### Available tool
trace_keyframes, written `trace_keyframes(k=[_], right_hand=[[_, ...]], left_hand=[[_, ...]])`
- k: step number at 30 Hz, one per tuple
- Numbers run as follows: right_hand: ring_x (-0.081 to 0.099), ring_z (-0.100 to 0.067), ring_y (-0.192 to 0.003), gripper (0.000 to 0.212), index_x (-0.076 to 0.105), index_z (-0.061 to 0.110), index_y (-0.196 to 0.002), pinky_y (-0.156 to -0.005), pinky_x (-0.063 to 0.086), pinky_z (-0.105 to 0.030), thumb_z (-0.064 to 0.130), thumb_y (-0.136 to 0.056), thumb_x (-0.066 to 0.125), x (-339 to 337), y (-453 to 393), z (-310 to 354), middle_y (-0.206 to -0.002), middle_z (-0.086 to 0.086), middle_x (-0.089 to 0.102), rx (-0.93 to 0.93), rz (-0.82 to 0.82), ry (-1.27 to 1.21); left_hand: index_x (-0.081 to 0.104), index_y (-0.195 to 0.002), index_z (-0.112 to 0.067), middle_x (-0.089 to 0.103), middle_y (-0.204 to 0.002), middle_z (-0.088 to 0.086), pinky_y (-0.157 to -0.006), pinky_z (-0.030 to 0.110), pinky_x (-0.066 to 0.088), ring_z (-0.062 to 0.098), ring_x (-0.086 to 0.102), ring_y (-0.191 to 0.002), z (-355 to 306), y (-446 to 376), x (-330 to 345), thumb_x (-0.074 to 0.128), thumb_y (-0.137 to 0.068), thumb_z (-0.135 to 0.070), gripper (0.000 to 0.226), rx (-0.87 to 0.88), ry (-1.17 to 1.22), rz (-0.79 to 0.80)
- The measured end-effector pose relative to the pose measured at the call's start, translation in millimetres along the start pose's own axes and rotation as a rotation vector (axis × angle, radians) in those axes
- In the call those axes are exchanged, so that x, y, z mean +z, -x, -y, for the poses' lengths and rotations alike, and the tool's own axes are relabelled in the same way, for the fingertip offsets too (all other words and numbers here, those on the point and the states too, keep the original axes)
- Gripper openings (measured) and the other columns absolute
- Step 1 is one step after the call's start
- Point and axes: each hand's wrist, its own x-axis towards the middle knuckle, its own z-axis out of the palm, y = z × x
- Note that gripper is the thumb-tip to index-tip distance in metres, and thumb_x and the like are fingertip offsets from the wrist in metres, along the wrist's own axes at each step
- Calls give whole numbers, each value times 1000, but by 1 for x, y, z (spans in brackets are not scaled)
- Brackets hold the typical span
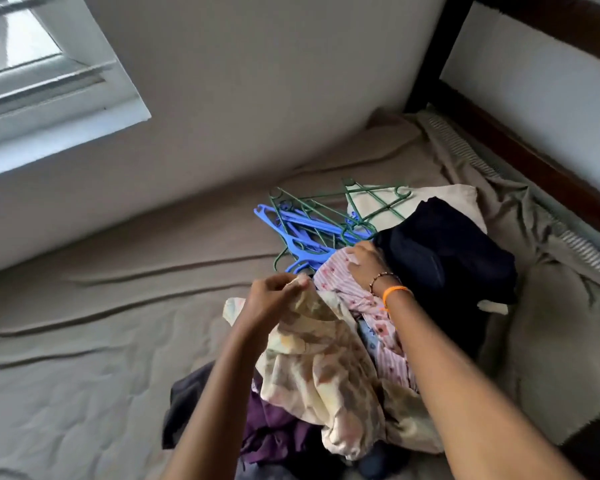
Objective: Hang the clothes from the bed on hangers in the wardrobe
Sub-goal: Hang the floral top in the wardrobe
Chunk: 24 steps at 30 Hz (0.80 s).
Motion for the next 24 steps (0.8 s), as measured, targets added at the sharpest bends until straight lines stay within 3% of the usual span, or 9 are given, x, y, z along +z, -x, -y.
trace_keyframes(k=[4,5,7,9,11,15,17,19,24], right_hand=[[1,-32,-145,42,48,19,-136,-118,7,-42,16,-94,46,15,-54,-6,-159,-4,7,40,201,306],[-1,-31,-145,44,45,18,-138,-118,3,-45,14,-94,44,17,-60,-8,-158,-5,8,58,263,388],[18,-31,-141,41,50,11,-133,-116,13,-46,6,-92,44,13,-66,-12,-150,-11,28,42,236,404],[45,-34,-123,31,61,-1,-114,-103,34,-35,-8,-87,47,-2,-67,-12,-129,-20,48,-43,2,113],[56,-35,-101,23,63,-8,-93,-86,38,-28,-17,-79,47,-31,-64,-7,-107,-26,56,-113,-260,-210],[42,-23,-72,27,40,14,-72,-69,33,-32,-11,-79,49,-94,-46,15,-74,-8,43,-141,-526,-446],[36,-12,-63,35,27,21,-68,-66,32,-28,-1,-82,51,-122,-38,38,-67,4,32,-201,-653,-646],[34,-3,-59,29,24,21,-68,-70,38,-27,11,-82,47,-151,-25,67,-67,6,29,-274,-743,-906],[33,-6,-60,26,26,20,-70,-77,54,-36,12,-81,48,-217,9,126,-72,0,28,-406,-775,-1337]], left_hand=[[68,-86,-10,58,-73,8,-60,27,44,18,52,-66,15,-16,9,56,-93,-8,14,-58,69,21],[67,-88,-10,59,-76,9,-62,27,44,18,52,-68,18,-17,10,53,-93,-4,17,-75,112,14],[66,-89,-9,60,-76,8,-61,25,45,16,54,-67,22,-19,8,48,-95,0,21,-103,189,-4],[65,-87,-9,61,-71,6,-55,22,45,13,55,-59,21,-21,5,45,-96,-2,23,-125,228,-38],[62,-81,-11,54,-64,5,-45,17,37,9,48,-47,16,-20,3,45,-97,-5,24,-120,184,-78],[52,-69,-14,38,-44,-9,-33,12,22,0,28,-32,-5,-13,9,45,-96,-5,30,-60,117,-58],[52,-69,-13,38,-42,-12,-35,12,23,0,30,-34,-11,-11,13,45,-97,-5,29,-22,119,-33],[51,-69,-12,42,-50,-5,-39,14,28,6,36,-44,-13,-6,13,46,-96,-4,29,-7,113,-30],[53,-68,-10,42,-59,4,-40,13,31,8,38,-42,-27,14,8,51,-95,-7,27,-5,81,-50]])
